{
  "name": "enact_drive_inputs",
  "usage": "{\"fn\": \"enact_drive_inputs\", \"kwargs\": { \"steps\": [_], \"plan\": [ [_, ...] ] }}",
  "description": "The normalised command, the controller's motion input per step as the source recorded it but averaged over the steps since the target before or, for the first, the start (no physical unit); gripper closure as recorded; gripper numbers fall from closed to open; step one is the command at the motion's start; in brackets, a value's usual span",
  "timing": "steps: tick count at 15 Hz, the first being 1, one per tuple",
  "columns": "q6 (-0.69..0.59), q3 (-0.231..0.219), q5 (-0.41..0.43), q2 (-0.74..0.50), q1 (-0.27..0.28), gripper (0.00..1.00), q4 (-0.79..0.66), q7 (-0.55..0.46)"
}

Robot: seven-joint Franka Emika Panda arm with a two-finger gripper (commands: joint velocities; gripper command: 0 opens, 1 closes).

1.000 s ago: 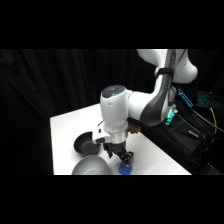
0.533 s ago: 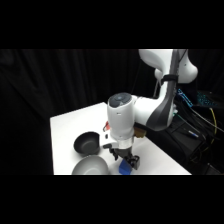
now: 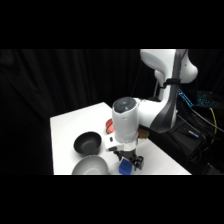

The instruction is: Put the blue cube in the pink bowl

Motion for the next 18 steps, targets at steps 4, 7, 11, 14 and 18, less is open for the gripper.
{"fn": "enact_drive_inputs", "kwargs": {
  "steps": [4,7,11,14,18],
  "plan": [
    [0.16,-0.084,-0.169,0.09,0.112,0.00,0.03,0.07],
    [0.20,-0.063,-0.145,0.11,0.088,0.00,0.04,0.02],
    [0.26,-0.111,-0.156,0.06,0.085,0.25,0.02,0.03],
    [0.30,-0.279,-0.287,-0.06,0.208,0.52,-0.06,0.22],
    [0.15,-0.227,-0.221,-0.13,0.172,0.75,-0.09,0.24]
  ]
}}
